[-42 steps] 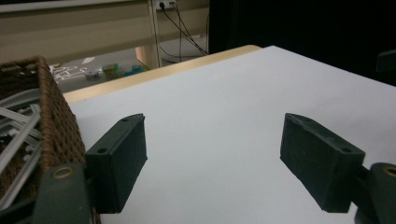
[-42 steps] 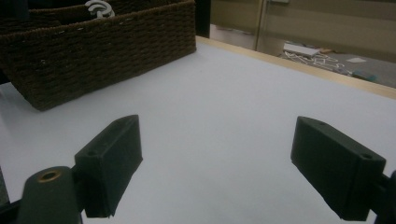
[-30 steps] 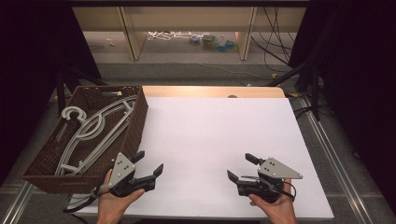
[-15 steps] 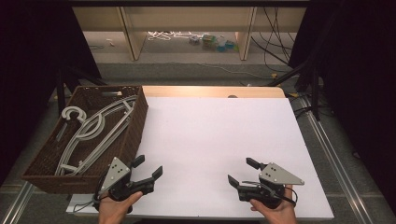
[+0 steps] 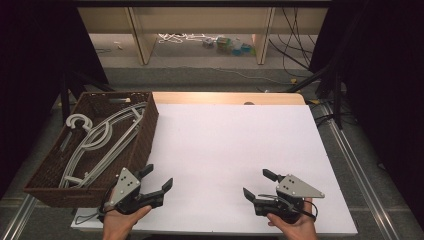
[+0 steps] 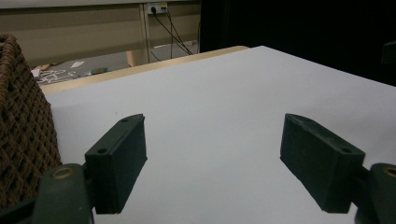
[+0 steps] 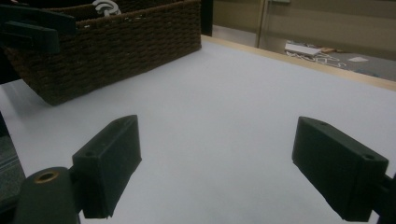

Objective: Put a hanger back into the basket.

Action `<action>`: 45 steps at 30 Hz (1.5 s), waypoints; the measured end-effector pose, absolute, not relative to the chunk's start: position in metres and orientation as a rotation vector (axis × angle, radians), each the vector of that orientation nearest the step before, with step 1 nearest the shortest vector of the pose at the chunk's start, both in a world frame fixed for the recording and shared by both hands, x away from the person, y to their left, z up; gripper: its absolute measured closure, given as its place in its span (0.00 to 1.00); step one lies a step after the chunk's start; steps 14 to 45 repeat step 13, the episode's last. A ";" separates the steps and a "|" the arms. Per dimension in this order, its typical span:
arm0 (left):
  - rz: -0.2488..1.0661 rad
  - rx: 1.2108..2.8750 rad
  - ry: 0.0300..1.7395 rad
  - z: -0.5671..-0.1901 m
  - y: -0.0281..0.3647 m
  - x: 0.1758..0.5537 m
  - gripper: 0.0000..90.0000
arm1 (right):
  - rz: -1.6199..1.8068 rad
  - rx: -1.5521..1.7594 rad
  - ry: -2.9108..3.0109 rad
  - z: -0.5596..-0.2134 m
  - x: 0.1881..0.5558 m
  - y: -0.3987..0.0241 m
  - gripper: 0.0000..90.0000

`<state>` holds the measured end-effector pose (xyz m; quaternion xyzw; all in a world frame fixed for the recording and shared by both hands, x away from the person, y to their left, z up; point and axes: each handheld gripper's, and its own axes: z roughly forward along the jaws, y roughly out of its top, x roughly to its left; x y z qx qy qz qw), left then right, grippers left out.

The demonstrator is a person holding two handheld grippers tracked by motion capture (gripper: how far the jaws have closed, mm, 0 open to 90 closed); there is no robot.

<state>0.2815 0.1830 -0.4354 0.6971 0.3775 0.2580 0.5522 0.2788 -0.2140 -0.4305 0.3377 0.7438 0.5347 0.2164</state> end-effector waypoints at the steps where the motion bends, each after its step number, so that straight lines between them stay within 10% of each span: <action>1: 0.609 1.652 0.901 -0.435 0.183 0.281 0.25 | 1.486 0.931 2.068 -0.431 0.279 -0.214 0.18; 45: 0.573 1.644 0.906 -0.436 0.183 0.282 0.24 | 1.464 0.926 2.077 -0.431 0.278 -0.213 0.18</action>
